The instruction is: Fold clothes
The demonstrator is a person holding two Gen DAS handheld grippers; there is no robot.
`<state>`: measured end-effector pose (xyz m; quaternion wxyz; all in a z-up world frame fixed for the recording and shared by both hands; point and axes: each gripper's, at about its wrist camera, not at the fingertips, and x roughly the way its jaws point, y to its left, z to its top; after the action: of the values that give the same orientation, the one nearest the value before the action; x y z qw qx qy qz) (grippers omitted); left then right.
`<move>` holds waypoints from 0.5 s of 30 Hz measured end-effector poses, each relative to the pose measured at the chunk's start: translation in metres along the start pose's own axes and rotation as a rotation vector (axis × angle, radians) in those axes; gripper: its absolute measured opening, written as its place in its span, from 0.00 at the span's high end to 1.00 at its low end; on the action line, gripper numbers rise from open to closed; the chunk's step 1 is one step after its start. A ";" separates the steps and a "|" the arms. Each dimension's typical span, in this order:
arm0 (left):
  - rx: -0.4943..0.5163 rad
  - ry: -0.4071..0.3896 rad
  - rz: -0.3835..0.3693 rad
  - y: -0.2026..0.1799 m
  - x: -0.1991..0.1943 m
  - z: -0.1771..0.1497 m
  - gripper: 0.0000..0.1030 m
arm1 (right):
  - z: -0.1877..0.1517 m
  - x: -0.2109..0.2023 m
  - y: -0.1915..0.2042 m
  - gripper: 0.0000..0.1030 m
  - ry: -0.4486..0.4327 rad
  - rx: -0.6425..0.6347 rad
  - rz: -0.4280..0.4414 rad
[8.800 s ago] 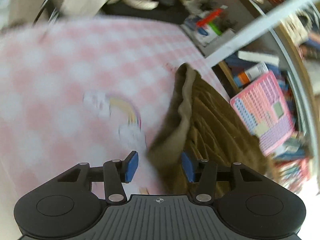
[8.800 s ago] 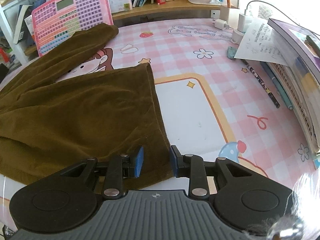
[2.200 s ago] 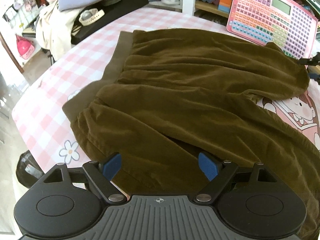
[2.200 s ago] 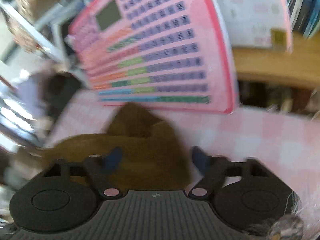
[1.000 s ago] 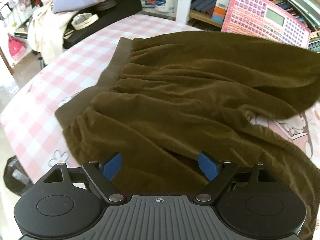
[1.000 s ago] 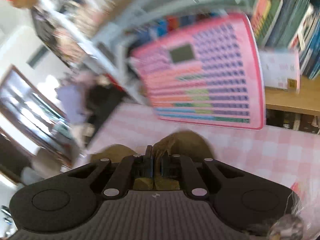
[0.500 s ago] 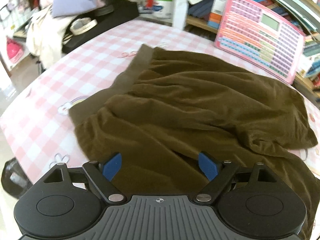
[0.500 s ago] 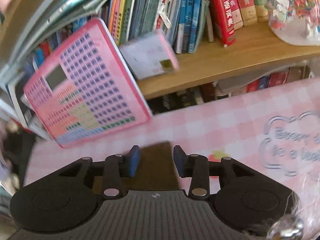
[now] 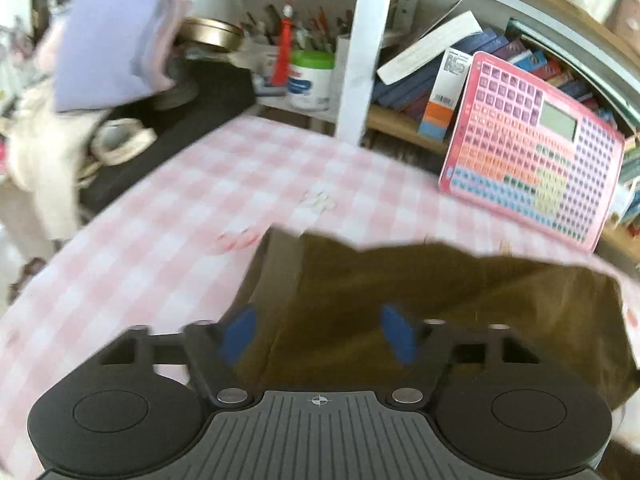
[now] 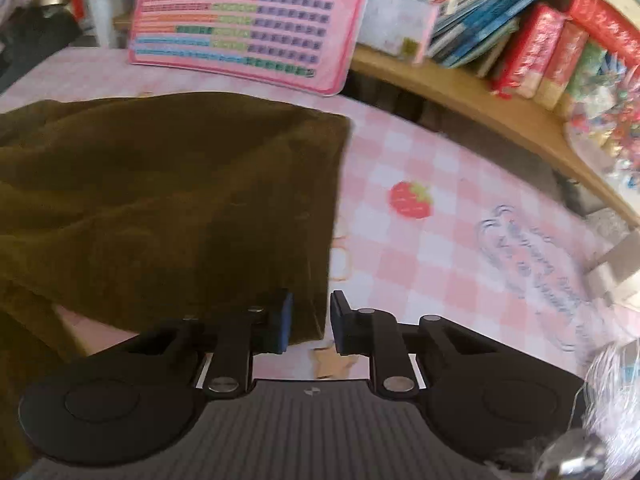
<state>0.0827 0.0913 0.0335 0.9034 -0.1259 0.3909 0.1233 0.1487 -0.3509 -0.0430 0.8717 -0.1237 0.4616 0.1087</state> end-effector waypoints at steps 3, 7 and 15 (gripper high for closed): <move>-0.004 0.041 -0.062 -0.002 0.031 0.020 0.70 | 0.002 0.008 -0.016 0.94 0.017 0.077 -0.125; 0.035 0.131 -0.090 -0.009 0.071 0.021 0.84 | 0.002 0.000 -0.026 0.94 0.000 0.152 -0.127; -0.084 0.075 0.022 0.005 0.109 0.040 0.95 | 0.011 -0.023 0.000 0.93 -0.087 0.117 0.024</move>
<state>0.1804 0.1228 -0.0206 0.8806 -0.1640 0.4202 0.1449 0.1442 -0.3494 -0.0176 0.8952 -0.0622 0.4304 0.0970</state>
